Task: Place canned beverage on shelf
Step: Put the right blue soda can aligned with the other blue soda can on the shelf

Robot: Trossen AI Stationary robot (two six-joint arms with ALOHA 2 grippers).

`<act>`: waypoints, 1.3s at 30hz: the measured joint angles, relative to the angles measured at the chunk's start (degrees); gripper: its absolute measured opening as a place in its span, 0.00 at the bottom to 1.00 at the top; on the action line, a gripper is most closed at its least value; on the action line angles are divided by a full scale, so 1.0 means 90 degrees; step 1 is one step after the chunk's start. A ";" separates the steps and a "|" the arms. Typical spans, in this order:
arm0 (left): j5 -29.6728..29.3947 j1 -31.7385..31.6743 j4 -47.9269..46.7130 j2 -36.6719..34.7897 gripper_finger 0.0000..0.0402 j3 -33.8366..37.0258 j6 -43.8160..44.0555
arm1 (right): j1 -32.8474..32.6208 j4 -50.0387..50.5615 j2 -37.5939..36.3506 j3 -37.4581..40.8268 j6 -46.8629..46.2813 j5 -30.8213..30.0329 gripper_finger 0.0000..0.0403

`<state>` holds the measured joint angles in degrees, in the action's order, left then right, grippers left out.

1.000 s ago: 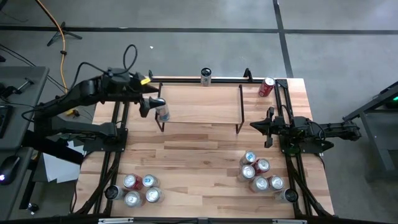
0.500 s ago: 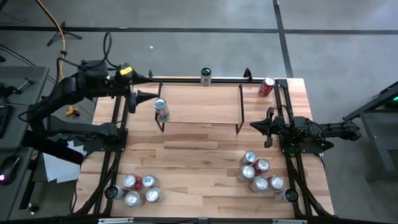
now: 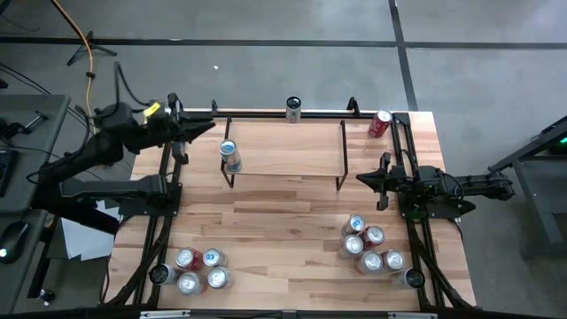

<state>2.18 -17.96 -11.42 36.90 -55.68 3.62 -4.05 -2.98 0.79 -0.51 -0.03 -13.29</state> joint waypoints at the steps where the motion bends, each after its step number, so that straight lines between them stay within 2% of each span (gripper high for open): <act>1: 0.0000 0.0001 0.0136 -0.0030 0.03 0.0035 0.0014 | 0.0000 0.0000 0.0000 0.0000 0.0000 -0.0001 0.00; 13: -0.0501 -0.0002 0.0313 -0.0048 0.01 0.0048 0.0680 | 0.0001 -0.0070 0.0000 0.0000 0.0000 -0.0004 0.00; 15: -0.0497 0.0001 0.0333 -0.0050 0.00 0.0051 0.0853 | 0.0031 -0.0659 0.0008 0.0000 -0.0215 -0.0103 0.00; 18: -0.0489 -0.0001 0.0471 -0.0050 0.00 0.0051 0.0920 | 0.0084 -0.2427 -0.0002 0.0000 -0.1532 -0.0230 0.00; 22: -0.0516 -0.0002 0.0629 -0.0050 0.00 0.0051 0.0779 | 0.0131 -0.4489 -0.0009 0.0000 -0.2776 -0.1356 0.00; 25: -0.0556 -0.0002 0.0643 -0.0050 0.01 0.0051 0.0647 | 0.0133 -0.4943 0.0072 -0.0122 -0.3194 -0.2246 0.00; 27: -0.0557 -0.0002 0.0641 -0.0050 0.01 0.0051 0.0645 | 0.0131 -0.4789 0.0281 -0.0417 -0.3491 -0.2279 0.00; 29: -0.0556 -0.0002 0.0635 -0.0048 0.01 0.0051 0.0636 | 0.0131 -0.4414 0.0642 -0.0838 -0.3652 -0.2013 0.00; 33: -0.0555 -0.0002 0.0629 -0.0050 0.01 0.0051 0.0636 | 0.0126 -0.2407 0.1650 -0.2007 -0.3751 -0.1974 0.04; 36: -0.0449 -0.0002 0.0548 -0.0050 0.01 0.0051 0.0636 | 0.0126 -0.0272 0.2451 -0.3158 -0.4143 -0.1972 0.16; 39: -0.0278 -0.0001 0.0440 -0.0061 0.01 0.0051 0.0639 | 0.0126 0.2048 0.3260 -0.4354 -0.4843 -0.1795 0.33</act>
<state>-0.32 -17.98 -7.46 36.35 -55.22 9.37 -2.92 15.45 30.13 -39.70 -43.62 -29.44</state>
